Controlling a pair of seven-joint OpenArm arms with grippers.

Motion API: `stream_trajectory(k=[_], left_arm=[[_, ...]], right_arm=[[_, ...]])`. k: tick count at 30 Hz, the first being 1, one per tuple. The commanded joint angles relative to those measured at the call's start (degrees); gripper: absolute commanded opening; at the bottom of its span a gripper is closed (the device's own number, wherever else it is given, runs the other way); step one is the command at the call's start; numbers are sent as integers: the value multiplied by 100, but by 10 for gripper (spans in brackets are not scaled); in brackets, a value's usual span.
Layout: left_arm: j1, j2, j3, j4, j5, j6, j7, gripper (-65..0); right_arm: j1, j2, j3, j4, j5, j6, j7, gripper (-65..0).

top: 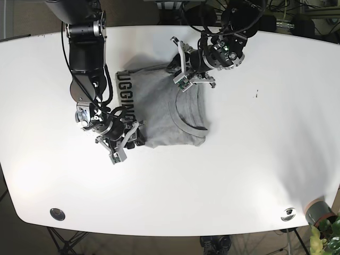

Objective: Fold the T-shirt properly
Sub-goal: 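Grasp the grey bundle's sides with both grippers and square it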

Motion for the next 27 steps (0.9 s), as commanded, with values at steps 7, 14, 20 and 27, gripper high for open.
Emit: stream_trajectory(k=[7,14,20,27], left_arm=[[-7,28,-486,-667,-62,-28,-386,-479],[-157,-174,-363,-720,-53,-28,-456,-479],[-579,-324,-266,-1028,-53,-2,-456,-479],[-1396,-332,-266,-1766,-53,-19,-491,-479]], right_arm=[[22,39,19,-86,-51,17,369,-450],[-22,171,46,-86,-16,148,378,-463],[-215,391,63,-33,-16,272,378,-485],[-734,399,371,503,-16,272,351,-485]])
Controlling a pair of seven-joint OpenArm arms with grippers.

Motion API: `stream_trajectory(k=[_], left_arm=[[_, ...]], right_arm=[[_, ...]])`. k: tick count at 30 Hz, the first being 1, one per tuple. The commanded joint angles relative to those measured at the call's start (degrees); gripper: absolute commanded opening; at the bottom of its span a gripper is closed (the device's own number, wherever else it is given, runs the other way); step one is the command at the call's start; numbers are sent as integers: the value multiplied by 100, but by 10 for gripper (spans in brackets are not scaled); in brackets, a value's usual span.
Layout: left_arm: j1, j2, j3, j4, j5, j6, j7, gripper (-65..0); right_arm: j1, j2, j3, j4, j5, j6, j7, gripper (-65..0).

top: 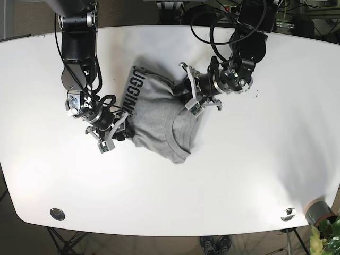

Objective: Fold the T-shirt properly
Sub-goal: 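Grasp the grey bundle's sides with both grippers and square it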

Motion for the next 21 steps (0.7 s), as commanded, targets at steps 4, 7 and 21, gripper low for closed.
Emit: stream_trajectory(k=[4,7,21], left_arm=[[-588,-50,-25,-546,393,208,370,-479],[-931,-68,-25,-766,393,208,370,-479],[-1977,-77,-17,-1654,393,199,256,-479]], right_arm=[[-515,23,418,715,-22,42,-119,-485],[-814,23,435,979,-22,42,-119,-485],[-2141,-258,444,2271,-13,-2,-171,-485]])
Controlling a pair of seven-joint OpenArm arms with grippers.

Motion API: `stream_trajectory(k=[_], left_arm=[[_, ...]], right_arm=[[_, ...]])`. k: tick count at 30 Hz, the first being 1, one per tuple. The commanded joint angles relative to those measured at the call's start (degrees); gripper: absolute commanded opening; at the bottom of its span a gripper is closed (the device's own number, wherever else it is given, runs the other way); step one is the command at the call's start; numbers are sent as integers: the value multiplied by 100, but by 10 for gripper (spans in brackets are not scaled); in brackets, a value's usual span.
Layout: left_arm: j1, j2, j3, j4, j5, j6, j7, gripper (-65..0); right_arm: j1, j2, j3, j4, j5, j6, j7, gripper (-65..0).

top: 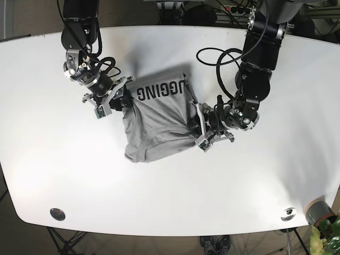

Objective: Fold the T-shirt properly
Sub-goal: 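Grasp the grey bundle's sides with both grippers and square it, then carry the folded grey shirt with the left gripper to the table edge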

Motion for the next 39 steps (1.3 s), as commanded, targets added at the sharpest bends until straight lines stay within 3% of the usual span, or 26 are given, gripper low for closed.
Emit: stream_trajectory(k=[1,5,10,17,26,32,39], left_arm=[[-307,-48,-8,-232,148,120,-92,-479],[-606,-207,344,-513,139,120,-470,-479],[-756,-321,572,-346,122,120,-514,-479],[-764,-505,572,516,139,120,-453,-479],[9,-549,555,2160,139,156,171,-474],[607,-514,564,2898,139,173,207,-474],[1187,-110,564,3470,148,964,180,-472]], right_arm=[[-262,-219,40,477,-83,5,-285,-485],[-517,-351,13,943,-83,-4,-663,-485],[-710,-606,48,1576,-92,-13,-962,-479],[-587,-614,48,2060,-92,-22,-1314,-479],[-112,-588,400,1550,-154,-31,-1323,-479],[345,-570,919,776,-154,31,-1305,-482],[485,-272,1279,697,-83,49,-1314,-484]])
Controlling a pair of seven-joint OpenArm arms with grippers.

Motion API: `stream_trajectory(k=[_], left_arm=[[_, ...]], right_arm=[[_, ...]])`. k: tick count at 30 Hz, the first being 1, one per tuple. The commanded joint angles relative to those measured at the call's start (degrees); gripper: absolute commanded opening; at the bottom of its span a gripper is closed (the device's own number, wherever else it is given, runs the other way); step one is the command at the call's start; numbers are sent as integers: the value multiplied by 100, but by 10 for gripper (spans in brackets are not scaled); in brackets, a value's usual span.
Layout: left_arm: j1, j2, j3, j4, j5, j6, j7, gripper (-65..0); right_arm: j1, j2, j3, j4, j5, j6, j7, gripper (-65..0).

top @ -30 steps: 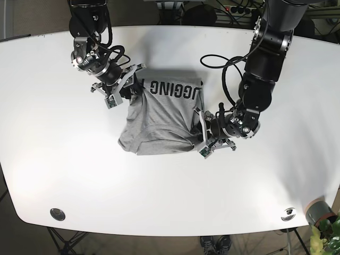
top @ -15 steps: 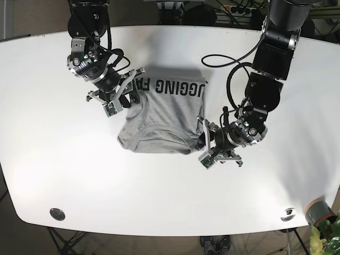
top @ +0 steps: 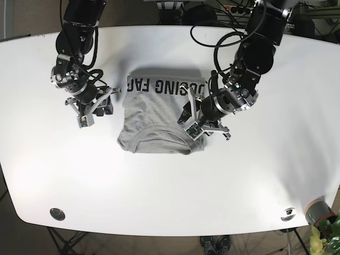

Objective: Fold the T-shirt properly
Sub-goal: 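Carry the folded grey shirt with the left gripper to the table edge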

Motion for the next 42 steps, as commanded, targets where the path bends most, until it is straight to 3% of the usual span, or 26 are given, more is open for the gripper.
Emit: stream_trajectory(k=[1,10,17,21,33,42], left_arm=[[60,218,4,268,-86,399,-194,-472],[367,948,145,250,-86,2369,-554,-458],[359,1256,285,-295,-77,3292,-1161,-278],[341,1326,576,-673,2,3397,-1468,-247],[227,1519,1481,-2115,1602,3960,-2576,-240],[262,1282,1481,-3126,1620,3793,-2664,-240]], right_arm=[[88,192,64,287,113,42,115,-484],[61,192,73,832,113,42,-289,-484],[61,157,73,920,113,42,-386,-484],[61,157,73,920,113,42,-386,-484],[70,174,73,911,113,42,-386,-484],[96,166,73,920,113,24,-386,-484]])
